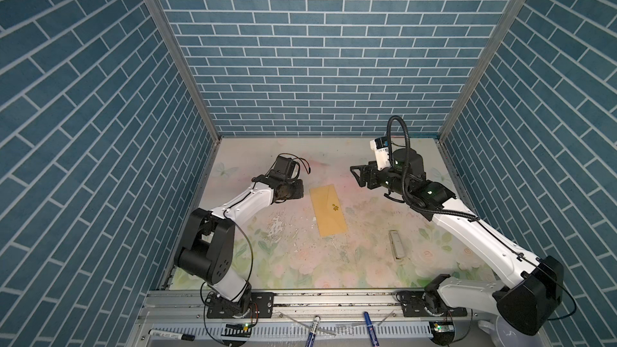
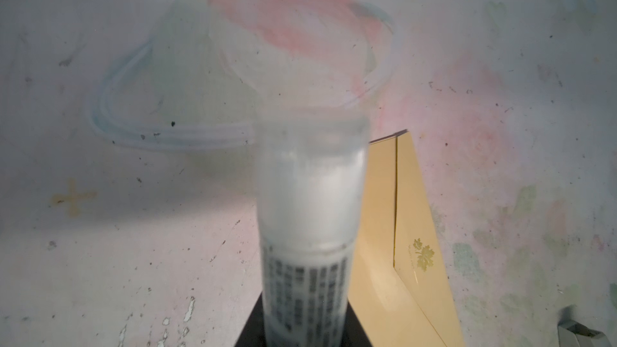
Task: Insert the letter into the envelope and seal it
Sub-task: 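Lower the capped glue stick beside the envelope with the left gripper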
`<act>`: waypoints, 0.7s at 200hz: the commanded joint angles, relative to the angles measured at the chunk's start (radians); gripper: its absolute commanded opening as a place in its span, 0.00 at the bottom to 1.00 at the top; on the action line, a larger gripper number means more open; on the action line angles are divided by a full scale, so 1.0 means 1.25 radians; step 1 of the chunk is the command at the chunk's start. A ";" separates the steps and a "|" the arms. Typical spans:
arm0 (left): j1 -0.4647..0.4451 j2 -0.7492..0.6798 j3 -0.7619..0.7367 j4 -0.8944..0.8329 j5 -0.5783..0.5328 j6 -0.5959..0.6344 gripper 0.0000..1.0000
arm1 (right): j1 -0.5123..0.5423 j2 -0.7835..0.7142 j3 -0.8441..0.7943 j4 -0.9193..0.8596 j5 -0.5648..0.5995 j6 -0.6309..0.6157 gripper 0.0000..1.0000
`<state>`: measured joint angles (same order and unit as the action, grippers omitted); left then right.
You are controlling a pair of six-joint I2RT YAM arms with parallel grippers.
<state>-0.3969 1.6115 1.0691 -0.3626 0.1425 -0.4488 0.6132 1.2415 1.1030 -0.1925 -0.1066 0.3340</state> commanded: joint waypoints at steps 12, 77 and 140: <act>0.004 0.035 0.009 -0.016 -0.005 -0.042 0.00 | -0.028 -0.001 -0.047 0.036 -0.001 0.019 0.83; 0.005 0.088 -0.006 -0.006 -0.011 -0.075 0.00 | -0.064 -0.021 -0.089 0.036 -0.002 0.013 0.83; 0.005 0.121 -0.011 0.003 -0.005 -0.083 0.00 | -0.079 -0.030 -0.119 0.040 -0.005 0.014 0.83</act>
<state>-0.3969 1.7489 1.0653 -0.3645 0.1417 -0.5461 0.5220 1.2236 0.9882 -0.1680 -0.1089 0.3363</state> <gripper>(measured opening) 0.278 0.829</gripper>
